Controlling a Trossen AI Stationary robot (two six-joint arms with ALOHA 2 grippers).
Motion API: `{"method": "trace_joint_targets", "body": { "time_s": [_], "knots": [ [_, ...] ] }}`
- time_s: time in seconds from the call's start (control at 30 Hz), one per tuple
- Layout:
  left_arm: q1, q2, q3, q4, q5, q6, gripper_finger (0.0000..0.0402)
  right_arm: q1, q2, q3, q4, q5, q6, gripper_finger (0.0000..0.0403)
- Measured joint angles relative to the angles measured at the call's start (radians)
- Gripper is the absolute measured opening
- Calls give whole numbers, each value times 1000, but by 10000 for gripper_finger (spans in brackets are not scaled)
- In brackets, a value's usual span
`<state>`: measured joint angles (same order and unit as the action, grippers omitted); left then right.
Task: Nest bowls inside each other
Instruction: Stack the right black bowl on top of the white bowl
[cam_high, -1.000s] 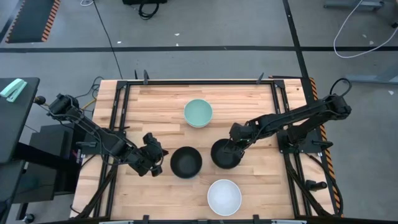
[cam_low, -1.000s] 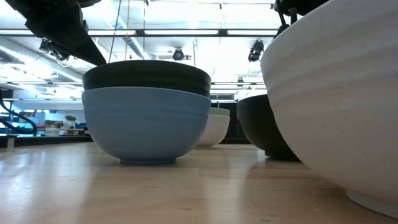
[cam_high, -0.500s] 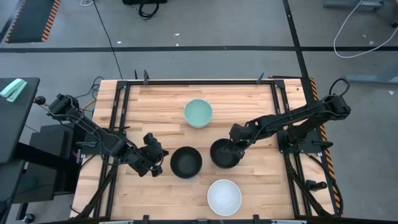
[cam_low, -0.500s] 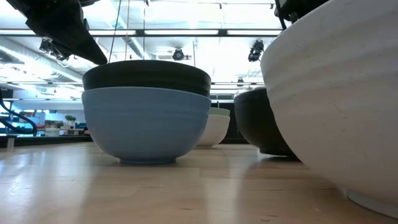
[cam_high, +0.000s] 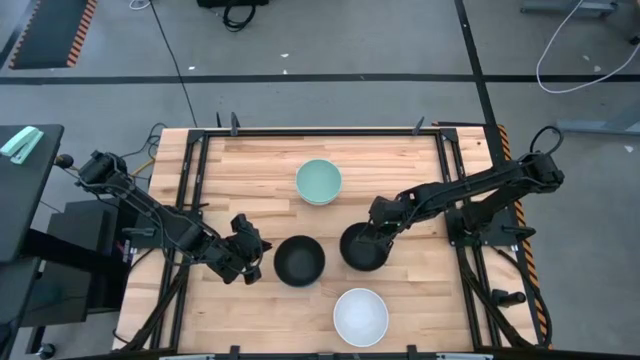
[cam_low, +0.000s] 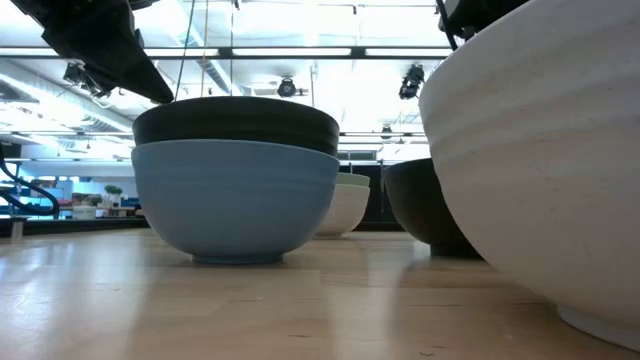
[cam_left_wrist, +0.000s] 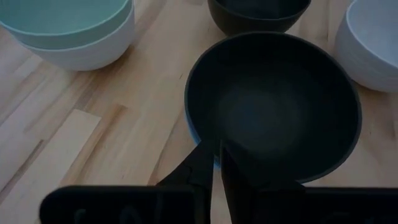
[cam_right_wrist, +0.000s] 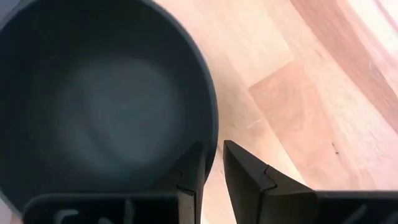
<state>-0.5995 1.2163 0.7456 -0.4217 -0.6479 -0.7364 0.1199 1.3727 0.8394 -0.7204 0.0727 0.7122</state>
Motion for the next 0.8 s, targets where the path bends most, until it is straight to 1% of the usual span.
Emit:
{"method": "trace_joint_targets", "body": {
  "time_s": [0.13, 0.33, 0.5, 0.7, 0.8],
  "knots": [
    [0, 0, 0, 0, 0, 0, 39, -9, 1, -14, 14, -5, 2, 68],
    [0, 0, 0, 0, 0, 0, 43, -9, 4, -82, 33, -22, 19, 68],
    [0, 0, 0, 0, 0, 0, 43, -9, 4, -123, 110, -26, 17, 68],
    [0, 0, 0, 0, -1, 0, 39, -9, 4, -127, 121, -29, 13, 67],
    [0, 0, 0, 0, -1, 9, 41, -9, 4, -127, 122, -29, 18, 59]
  ]
}}
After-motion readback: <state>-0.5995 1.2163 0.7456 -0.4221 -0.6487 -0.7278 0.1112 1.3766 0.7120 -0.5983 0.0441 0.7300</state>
